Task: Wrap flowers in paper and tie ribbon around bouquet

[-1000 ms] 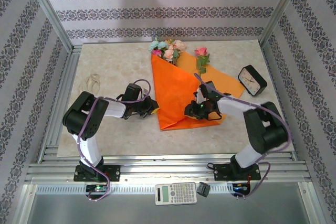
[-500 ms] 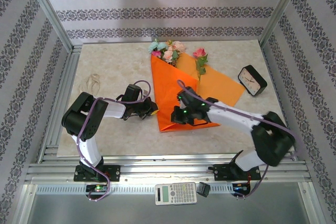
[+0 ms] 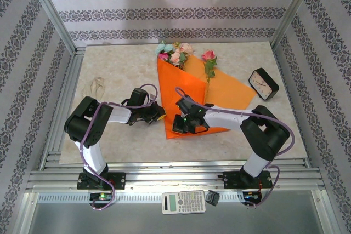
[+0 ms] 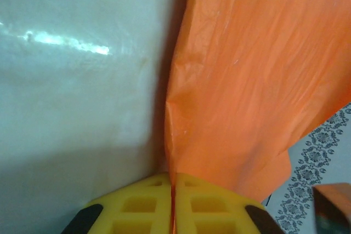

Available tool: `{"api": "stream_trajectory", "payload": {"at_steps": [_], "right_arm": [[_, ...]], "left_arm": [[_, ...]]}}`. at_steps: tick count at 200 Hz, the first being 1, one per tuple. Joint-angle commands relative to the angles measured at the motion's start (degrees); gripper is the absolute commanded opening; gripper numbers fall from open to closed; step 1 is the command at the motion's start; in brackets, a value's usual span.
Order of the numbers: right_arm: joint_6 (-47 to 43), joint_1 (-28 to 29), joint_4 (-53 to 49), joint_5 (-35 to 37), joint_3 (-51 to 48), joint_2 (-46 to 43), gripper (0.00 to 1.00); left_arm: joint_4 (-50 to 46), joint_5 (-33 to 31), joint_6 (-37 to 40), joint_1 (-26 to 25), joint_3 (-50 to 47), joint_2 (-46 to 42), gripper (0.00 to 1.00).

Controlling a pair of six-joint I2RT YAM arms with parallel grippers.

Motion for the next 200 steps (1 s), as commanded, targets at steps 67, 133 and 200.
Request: {"api": "stream_trajectory", "payload": {"at_steps": [67,133,200], "right_arm": [[1.48,1.02,2.83,-0.86,-4.15,3.12,0.03],[1.04,1.0,3.28,-1.04,-5.25,2.25,0.02],[-2.37,1.02,-0.46,-0.06,-2.18,-3.18,0.25]], "left_arm": [[-25.25,-1.88,-4.92,-1.69,2.7,-13.68,0.32],[-8.9,-0.44,-20.02,-5.8,1.04,-4.28,0.2],[-21.24,-4.27,-12.41,-5.69,4.32,-6.75,0.16]]}}
